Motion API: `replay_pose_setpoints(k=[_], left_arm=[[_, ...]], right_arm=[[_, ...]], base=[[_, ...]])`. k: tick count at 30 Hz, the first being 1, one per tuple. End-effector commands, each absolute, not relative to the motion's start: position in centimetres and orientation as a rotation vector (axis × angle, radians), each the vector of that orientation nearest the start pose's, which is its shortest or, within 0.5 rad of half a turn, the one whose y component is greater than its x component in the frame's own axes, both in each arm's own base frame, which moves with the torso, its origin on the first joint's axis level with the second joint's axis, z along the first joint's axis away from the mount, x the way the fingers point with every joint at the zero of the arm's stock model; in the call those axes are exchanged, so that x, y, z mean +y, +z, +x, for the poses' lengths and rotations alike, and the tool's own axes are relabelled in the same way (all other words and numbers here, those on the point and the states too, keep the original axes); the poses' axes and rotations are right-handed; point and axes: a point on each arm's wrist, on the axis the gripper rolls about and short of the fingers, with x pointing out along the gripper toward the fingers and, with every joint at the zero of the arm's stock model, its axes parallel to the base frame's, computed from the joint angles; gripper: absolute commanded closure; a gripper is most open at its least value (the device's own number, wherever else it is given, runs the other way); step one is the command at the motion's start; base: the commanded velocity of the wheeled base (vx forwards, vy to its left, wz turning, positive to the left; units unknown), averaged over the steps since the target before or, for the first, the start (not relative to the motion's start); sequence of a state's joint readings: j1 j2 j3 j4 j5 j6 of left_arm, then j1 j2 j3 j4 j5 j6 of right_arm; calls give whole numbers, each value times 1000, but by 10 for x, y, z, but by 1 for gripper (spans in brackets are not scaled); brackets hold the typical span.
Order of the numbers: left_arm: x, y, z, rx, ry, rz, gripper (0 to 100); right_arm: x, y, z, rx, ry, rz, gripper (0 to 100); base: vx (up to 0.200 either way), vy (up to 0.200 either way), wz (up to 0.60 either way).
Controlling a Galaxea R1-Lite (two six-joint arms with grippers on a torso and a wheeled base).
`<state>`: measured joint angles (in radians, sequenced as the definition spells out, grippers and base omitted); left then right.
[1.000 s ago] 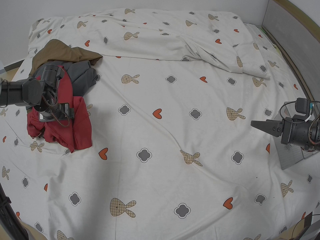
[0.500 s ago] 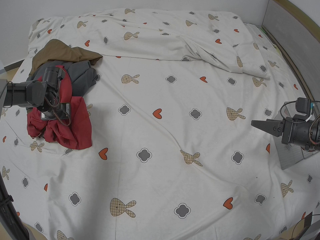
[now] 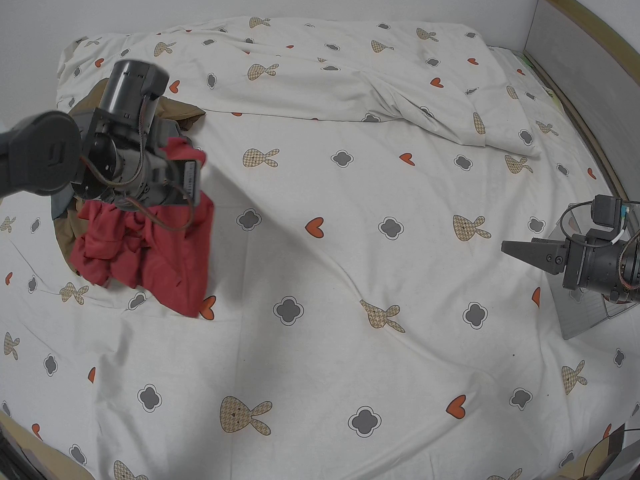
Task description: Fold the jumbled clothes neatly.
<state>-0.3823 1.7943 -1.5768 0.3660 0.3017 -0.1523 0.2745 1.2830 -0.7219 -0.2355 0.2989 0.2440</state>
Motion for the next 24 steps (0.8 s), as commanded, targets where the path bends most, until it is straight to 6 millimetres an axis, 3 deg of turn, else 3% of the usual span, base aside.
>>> replay_pose_setpoints(k=[1,3,7,24], left_arm=[[-170,359,208,344,-393,-30,100],[-181,377,186,317,-489,-68,100],[-185,393,170,309,-602,-110,100],[-189,369,183,414,-566,-105,100]], right_arm=[[62,225,189,404,535,239,0],[64,225,188,404,540,236,0],[66,222,188,411,534,230,0],[76,213,189,456,556,215,0]], base=[[0,0,0],[0,0,0],[0,0,0],[0,0,0]])
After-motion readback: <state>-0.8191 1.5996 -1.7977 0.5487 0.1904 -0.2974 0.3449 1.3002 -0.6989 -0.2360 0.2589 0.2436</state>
